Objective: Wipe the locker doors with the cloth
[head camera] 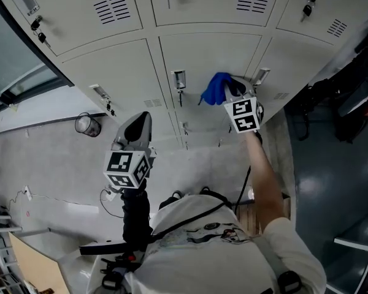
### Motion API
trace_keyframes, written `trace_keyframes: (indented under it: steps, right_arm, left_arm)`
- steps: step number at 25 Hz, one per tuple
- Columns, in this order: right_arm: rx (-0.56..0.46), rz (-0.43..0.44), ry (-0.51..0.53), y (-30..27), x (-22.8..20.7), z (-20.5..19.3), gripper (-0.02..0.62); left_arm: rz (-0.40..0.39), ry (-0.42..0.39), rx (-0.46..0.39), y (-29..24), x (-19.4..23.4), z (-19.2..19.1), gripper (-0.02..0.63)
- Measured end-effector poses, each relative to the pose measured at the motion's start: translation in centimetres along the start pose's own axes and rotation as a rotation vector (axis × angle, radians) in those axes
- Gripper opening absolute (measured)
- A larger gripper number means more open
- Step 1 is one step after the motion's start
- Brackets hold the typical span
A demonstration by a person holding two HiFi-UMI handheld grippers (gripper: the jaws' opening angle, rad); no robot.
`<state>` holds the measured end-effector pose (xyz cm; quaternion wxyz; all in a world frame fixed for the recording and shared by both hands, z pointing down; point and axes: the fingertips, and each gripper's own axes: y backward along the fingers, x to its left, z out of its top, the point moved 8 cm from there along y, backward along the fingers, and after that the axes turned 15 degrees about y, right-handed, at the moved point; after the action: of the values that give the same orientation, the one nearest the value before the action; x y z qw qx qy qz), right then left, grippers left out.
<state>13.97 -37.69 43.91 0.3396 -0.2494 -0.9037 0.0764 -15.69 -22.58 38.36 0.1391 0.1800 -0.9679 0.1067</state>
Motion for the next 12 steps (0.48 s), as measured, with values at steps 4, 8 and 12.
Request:
trace_keyframes:
  steps: [4, 8, 12]
  right_arm:
    - [0.046, -0.052, -0.003, 1.1, -2.4, -2.4, 0.04]
    - [0.078, -0.078, -0.006, 1.7, -3.5, -3.7, 0.04]
    - [0.04, -0.073, -0.044, 2.3, -3.7, -4.2, 0.038]
  left_arm:
    - [-0.023, -0.003, 0.015, -0.8, -1.1, -0.4, 0.0]
    - [-0.036, 0.002, 0.023, -1.4, -2.2, -0.6, 0.0]
    - [-0.03, 0.0, 0.042, -1.4, -2.9, -1.2, 0.0]
